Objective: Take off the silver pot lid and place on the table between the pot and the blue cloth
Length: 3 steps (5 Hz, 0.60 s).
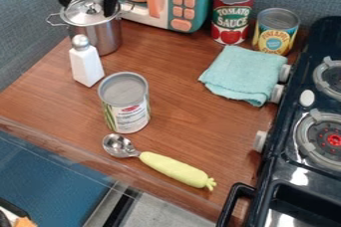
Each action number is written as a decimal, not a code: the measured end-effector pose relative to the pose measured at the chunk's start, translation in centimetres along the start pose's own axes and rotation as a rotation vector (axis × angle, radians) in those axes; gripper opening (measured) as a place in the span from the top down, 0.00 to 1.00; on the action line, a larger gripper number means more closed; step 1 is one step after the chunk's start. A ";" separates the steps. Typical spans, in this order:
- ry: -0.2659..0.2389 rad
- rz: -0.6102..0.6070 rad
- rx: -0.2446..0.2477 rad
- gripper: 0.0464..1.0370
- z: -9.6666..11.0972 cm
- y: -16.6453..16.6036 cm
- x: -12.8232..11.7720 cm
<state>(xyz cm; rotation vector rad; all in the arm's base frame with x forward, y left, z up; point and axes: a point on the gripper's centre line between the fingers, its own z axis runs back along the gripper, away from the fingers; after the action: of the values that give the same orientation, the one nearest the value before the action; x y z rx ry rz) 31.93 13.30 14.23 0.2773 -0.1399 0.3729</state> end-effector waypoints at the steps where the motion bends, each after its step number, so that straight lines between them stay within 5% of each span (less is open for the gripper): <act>1: 0.028 -0.002 0.002 0.04 -1.1 -0.3 0.0; 3: -0.001 0.037 0.040 0.04 -4.8 -2.8 7.7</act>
<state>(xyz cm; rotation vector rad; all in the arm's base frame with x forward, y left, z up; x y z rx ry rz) 40.46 14.81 10.37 0.3150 -0.1383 0.4126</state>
